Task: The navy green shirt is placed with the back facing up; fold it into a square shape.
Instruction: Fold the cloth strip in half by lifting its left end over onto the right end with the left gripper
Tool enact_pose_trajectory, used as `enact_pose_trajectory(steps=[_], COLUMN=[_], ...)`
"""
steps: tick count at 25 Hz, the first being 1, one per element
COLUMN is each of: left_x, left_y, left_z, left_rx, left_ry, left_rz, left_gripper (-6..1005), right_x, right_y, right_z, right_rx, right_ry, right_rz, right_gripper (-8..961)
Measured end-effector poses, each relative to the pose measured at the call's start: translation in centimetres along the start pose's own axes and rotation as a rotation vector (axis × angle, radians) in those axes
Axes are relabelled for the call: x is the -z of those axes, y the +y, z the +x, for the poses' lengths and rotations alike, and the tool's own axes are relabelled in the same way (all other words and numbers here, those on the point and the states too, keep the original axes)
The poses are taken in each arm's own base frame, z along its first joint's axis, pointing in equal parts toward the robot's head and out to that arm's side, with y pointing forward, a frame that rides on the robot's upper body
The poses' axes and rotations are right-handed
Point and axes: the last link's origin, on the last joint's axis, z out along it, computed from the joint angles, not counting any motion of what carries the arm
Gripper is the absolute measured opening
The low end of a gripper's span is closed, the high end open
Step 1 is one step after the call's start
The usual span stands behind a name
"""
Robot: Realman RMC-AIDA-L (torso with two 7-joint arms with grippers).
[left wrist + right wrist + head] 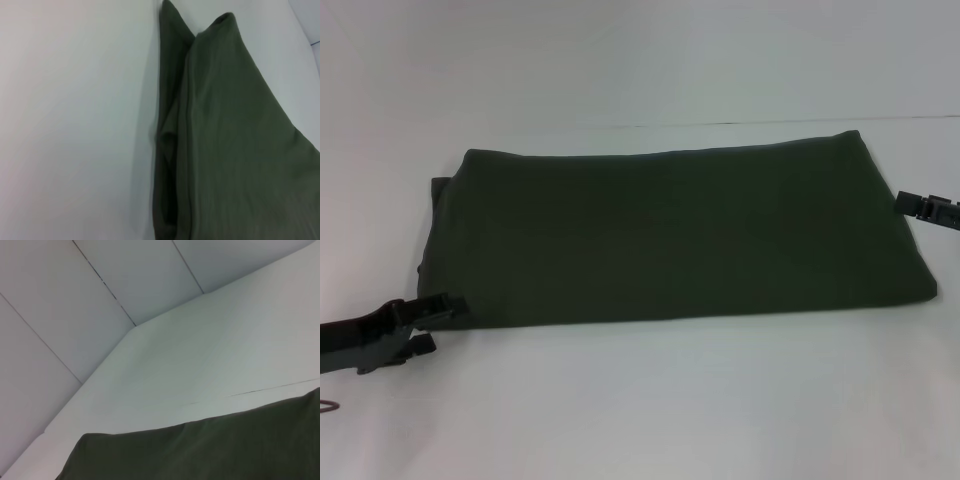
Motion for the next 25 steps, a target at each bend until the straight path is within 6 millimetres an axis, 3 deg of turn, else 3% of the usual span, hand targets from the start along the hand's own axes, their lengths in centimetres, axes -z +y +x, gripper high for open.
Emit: enact_pose_trajectory(steps=[25], left_x=[-0.6], left_y=[0.7], left_z=[1.8], left_rx=[-0.041], left_ry=[0.028], left_rz=[0.032], left_gripper=[887], right_x=[0.2], right_y=[0.0], right_z=[-0.2], right_rx=[-0.008], right_ry=[-0.023], right_rz=[-0.001], right_gripper=[922])
